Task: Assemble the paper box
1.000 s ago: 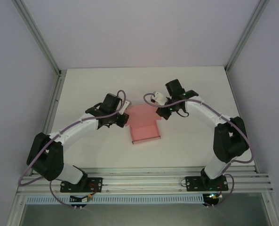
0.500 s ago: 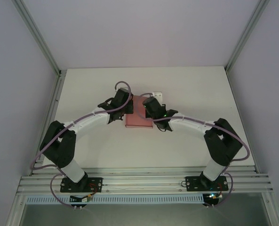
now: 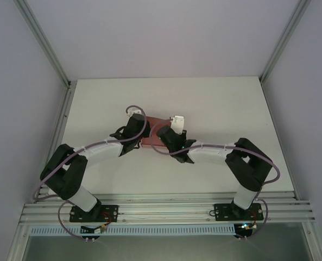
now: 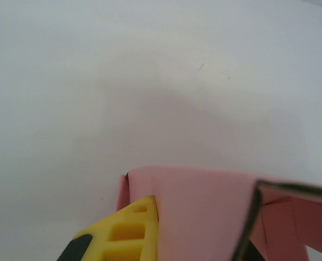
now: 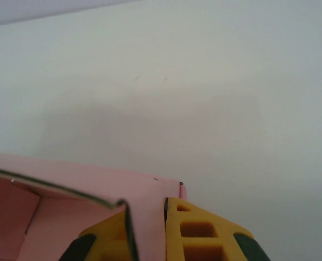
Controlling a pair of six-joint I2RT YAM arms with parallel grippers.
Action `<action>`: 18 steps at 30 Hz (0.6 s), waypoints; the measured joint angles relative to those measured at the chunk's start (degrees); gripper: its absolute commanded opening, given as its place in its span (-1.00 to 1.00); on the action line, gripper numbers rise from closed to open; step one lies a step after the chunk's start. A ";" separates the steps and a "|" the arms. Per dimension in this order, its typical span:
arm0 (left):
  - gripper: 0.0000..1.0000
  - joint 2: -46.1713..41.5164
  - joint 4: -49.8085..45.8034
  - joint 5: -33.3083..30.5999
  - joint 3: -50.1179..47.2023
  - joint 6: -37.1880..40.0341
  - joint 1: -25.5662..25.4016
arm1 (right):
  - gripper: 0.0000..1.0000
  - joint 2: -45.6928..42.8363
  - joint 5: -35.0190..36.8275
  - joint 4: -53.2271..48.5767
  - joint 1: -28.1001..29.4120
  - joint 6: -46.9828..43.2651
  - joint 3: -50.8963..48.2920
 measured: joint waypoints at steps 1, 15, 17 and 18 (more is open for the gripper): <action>-1.00 -0.55 1.99 0.46 -1.64 0.00 0.00 | -1.00 -0.11 0.66 3.58 0.52 -0.76 -2.03; -0.81 -8.81 16.37 4.24 -17.38 1.75 -0.22 | -1.00 -0.31 1.46 35.74 6.14 -13.64 -19.63; -0.66 -9.70 15.26 4.74 -17.94 1.84 -0.39 | -1.00 -0.31 1.51 35.89 6.21 -14.32 -19.71; -0.47 -10.19 13.84 5.29 -18.18 1.75 -0.46 | -1.00 -0.31 1.49 35.82 6.21 -15.04 -19.71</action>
